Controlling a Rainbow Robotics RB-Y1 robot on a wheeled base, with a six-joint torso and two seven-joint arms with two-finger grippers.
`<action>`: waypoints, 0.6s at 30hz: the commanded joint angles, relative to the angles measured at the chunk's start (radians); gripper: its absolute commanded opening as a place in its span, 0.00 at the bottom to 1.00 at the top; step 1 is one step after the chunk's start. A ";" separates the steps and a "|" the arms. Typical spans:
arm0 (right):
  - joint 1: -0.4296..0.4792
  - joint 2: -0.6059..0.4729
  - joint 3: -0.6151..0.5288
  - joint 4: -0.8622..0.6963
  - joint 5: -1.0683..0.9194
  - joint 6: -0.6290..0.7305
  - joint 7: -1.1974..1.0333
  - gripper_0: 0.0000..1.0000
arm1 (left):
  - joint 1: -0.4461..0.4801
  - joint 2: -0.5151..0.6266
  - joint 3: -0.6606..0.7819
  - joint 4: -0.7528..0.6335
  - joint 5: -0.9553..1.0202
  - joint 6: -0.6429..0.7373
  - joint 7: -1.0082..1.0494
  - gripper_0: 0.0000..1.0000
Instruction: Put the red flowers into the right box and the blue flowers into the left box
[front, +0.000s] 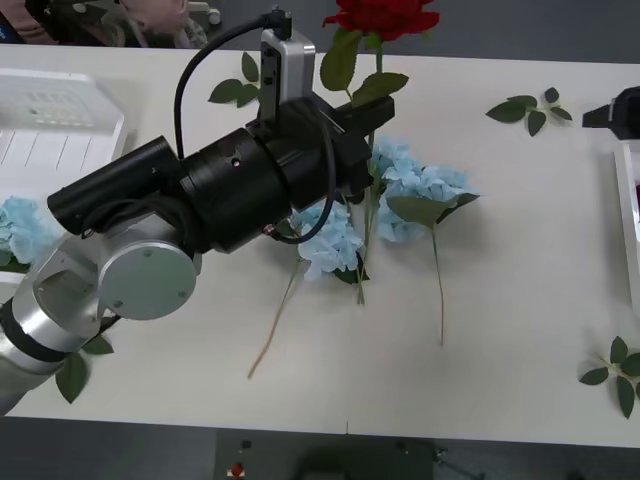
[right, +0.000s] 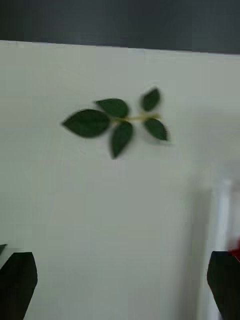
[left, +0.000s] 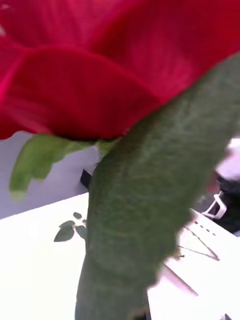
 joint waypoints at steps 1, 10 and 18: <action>0.240 0.002 -0.199 -0.240 -0.032 -0.084 0.054 1.00 | -0.019 -0.043 0.015 0.040 0.122 -0.038 0.033 0.00; 0.504 0.125 -0.311 -0.642 -0.051 -0.231 0.104 1.00 | -0.022 -0.046 0.015 0.055 0.257 -0.071 0.024 0.00; 0.516 0.191 -0.237 -0.805 -0.068 -0.250 0.233 1.00 | -0.022 -0.046 0.015 0.055 0.257 -0.071 0.024 0.00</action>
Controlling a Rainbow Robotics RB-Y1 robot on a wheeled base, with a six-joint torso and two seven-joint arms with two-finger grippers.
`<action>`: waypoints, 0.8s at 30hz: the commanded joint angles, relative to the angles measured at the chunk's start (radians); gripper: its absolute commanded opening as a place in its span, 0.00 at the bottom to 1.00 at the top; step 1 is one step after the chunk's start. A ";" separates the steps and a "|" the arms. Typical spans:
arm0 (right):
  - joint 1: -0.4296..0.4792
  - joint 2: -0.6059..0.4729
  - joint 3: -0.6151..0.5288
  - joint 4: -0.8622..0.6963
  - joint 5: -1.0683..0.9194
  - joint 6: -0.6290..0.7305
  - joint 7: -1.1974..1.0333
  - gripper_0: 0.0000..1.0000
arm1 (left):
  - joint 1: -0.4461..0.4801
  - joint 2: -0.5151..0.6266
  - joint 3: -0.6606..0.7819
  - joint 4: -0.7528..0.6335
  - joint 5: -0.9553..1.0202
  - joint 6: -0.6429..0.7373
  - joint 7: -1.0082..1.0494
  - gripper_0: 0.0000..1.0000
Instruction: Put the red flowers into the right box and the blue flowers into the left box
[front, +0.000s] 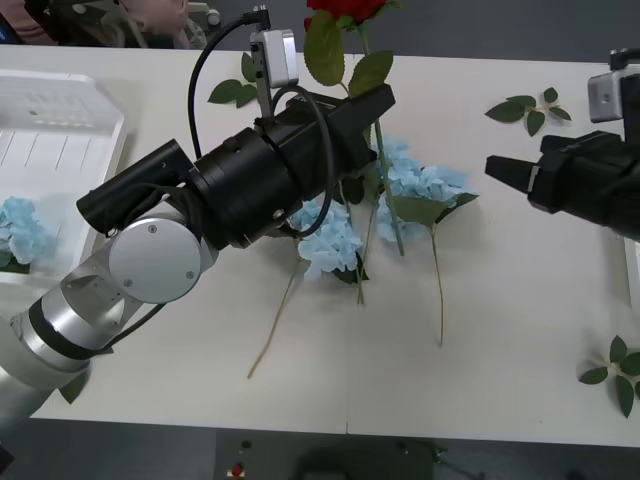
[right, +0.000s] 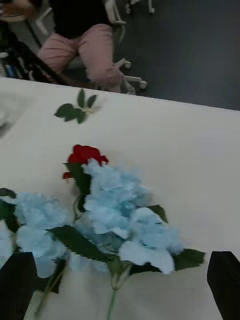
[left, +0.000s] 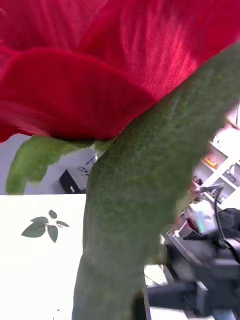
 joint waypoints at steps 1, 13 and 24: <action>-0.023 0.025 0.057 -0.102 -0.016 -0.021 0.083 1.00 | -0.022 0.013 0.015 -0.017 0.001 -0.010 0.024 0.00; -0.171 0.050 0.321 -0.122 -0.122 -0.073 0.116 1.00 | -0.022 0.013 0.015 -0.017 0.001 -0.010 0.024 0.00; -0.336 0.286 0.412 0.083 -0.029 0.000 0.148 1.00 | -0.022 0.013 0.015 -0.017 0.001 -0.010 0.024 0.00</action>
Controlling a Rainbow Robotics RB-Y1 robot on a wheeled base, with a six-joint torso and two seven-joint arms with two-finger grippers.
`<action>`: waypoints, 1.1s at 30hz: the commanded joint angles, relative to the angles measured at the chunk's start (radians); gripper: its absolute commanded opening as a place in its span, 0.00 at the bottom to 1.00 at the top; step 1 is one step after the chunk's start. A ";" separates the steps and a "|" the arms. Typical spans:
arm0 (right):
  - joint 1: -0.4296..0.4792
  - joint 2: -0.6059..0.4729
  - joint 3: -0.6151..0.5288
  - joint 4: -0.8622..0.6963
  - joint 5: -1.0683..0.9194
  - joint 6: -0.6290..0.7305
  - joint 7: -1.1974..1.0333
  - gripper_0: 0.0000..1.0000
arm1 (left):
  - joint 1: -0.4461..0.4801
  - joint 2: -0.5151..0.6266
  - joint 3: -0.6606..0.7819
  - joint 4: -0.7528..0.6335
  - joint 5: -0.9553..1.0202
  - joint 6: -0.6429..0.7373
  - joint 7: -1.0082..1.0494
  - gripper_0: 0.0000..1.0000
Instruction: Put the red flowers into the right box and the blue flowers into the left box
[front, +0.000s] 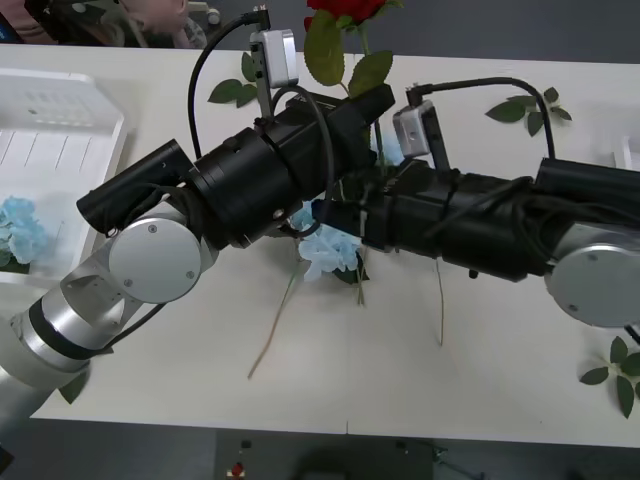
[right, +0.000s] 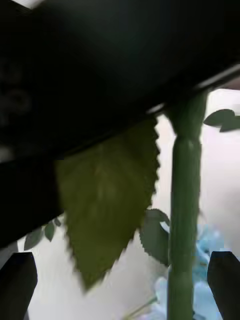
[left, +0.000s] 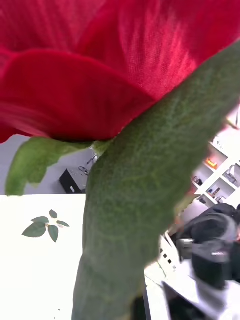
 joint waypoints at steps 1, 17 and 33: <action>-0.040 0.060 -0.020 0.031 0.017 0.054 0.061 1.00 | -0.022 0.013 0.014 -0.018 0.001 -0.010 0.024 0.00; -0.039 0.017 -0.020 0.064 0.017 0.181 0.075 0.07 | -0.022 0.013 0.014 -0.018 0.001 -0.010 0.024 0.00; -0.037 0.012 -0.019 0.093 -0.002 0.200 0.095 0.00 | -0.022 0.013 0.014 -0.018 0.001 -0.010 0.024 0.92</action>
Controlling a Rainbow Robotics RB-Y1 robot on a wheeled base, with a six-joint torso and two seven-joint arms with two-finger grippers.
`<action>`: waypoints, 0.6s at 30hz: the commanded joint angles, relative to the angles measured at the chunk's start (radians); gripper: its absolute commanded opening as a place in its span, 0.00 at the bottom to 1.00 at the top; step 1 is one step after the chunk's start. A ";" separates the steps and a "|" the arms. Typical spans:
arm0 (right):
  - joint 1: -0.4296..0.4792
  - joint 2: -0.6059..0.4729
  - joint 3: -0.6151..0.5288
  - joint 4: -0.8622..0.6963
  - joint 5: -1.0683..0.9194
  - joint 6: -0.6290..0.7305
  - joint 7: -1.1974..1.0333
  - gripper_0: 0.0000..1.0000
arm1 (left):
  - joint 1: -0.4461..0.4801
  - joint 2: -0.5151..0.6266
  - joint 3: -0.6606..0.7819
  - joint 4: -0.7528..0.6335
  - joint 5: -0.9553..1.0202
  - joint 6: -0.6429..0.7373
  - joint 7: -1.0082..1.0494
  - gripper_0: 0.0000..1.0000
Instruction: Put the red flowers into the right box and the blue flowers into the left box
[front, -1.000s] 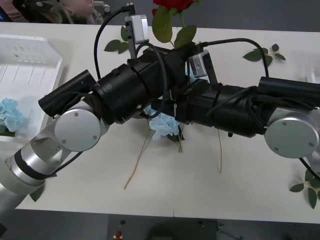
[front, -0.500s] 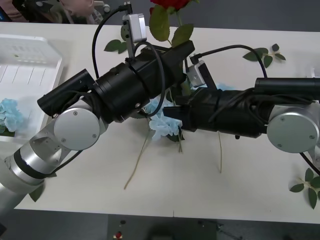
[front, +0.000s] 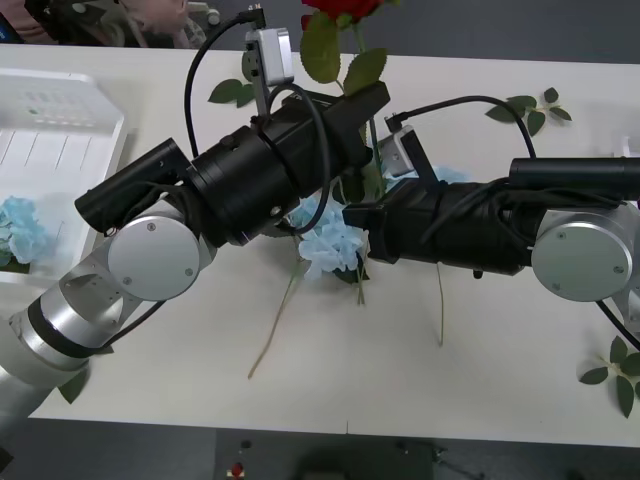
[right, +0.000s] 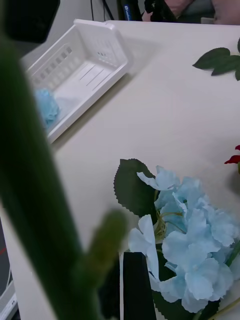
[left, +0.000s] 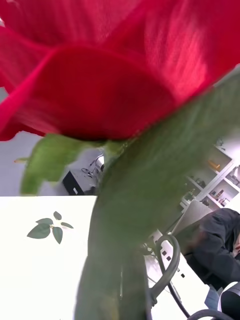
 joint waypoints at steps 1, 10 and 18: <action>-0.008 -0.016 -0.003 -0.011 -0.016 0.010 0.047 0.00 | -0.022 0.011 0.008 -0.026 0.001 -0.003 0.024 1.00; -0.008 -0.047 -0.004 -0.011 -0.056 0.009 0.044 0.00 | -0.022 0.011 0.008 -0.026 0.001 -0.003 0.024 1.00; -0.009 -0.232 -0.003 -0.005 -0.200 -0.002 -0.044 0.00 | -0.022 0.011 0.008 -0.026 0.001 -0.003 0.024 1.00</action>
